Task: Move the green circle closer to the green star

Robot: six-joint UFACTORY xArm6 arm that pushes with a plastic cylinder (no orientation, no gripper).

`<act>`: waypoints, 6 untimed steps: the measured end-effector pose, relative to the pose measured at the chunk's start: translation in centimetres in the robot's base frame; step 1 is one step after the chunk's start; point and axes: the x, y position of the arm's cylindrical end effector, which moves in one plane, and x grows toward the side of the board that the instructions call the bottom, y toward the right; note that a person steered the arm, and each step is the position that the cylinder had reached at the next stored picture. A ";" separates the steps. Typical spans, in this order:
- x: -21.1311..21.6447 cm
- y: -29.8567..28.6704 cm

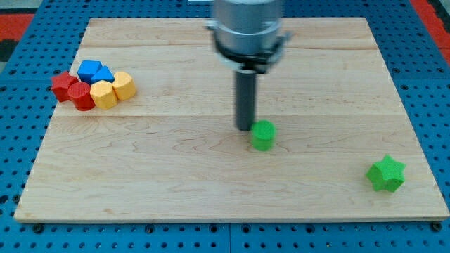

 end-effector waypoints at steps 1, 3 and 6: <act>-0.1 -2.8; 1.9 -5.5; 3.0 7.6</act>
